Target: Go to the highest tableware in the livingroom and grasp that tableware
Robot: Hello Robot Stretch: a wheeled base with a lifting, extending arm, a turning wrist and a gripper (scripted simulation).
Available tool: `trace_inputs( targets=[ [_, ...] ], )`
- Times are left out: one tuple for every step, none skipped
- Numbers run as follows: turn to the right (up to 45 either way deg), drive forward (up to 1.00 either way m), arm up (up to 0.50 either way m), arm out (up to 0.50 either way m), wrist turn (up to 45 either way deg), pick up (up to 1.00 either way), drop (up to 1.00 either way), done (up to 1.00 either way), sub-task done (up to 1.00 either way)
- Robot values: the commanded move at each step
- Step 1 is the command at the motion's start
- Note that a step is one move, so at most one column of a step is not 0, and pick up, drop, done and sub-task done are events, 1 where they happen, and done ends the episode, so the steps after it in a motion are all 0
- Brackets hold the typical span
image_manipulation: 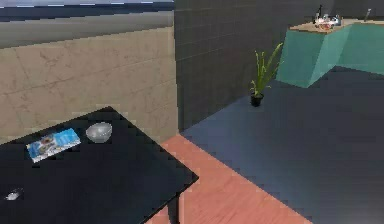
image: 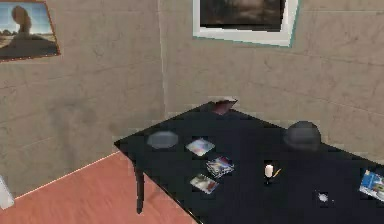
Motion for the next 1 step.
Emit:
trace_inputs(
  targets=[
    [-24.0,0.00,0.00,0.00,0.0,0.00,0.00,0.00,0.00]
  ],
)
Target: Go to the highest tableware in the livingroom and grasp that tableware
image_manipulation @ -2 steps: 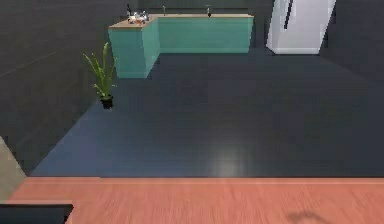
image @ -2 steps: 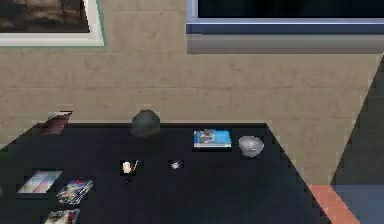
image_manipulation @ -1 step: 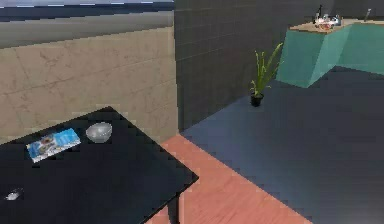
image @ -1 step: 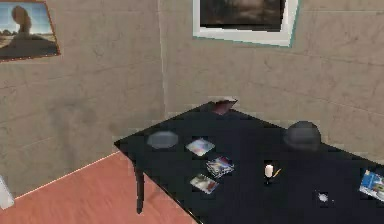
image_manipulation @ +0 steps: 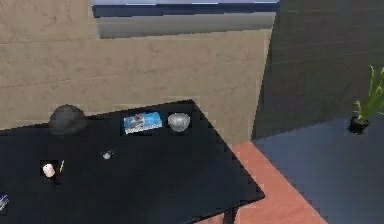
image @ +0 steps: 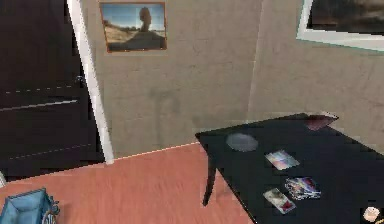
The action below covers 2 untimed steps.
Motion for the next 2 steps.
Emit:
trace_inputs(
  targets=[
    [45.0,0.00,0.00,0.00,0.0,0.00,0.00,0.00,0.00],
    [45.0,0.00,0.00,0.00,0.0,0.00,0.00,0.00,0.00]
  ],
)
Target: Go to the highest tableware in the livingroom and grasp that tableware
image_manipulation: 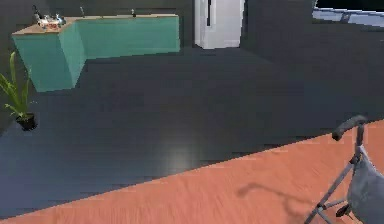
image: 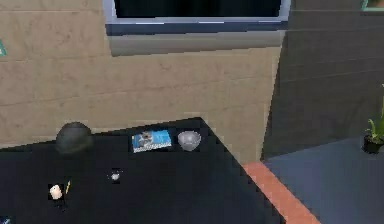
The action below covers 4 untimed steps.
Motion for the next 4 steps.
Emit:
trace_inputs(
  targets=[
    [45.0,0.00,0.00,0.00,0.0,0.00,0.00,0.00,0.00],
    [9.0,0.00,0.00,0.00,0.0,0.00,0.00,0.00,0.00],
    [0.0,0.65,0.00,0.00,0.0,0.00,0.00,0.00,0.00],
    [-15.0,0.00,0.00,0.00,0.0,0.00,0.00,0.00,0.00]
  ],
)
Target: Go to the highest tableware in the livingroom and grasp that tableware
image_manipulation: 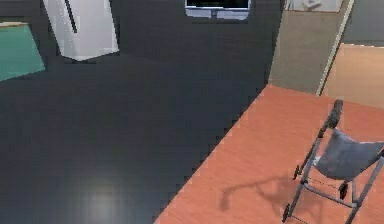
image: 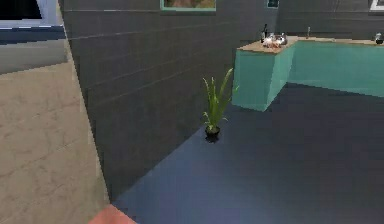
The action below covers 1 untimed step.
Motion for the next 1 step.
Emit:
trace_inputs(
  targets=[
    [0.0,0.20,0.00,0.00,0.0,0.00,0.00,0.00,0.00]
  ],
)
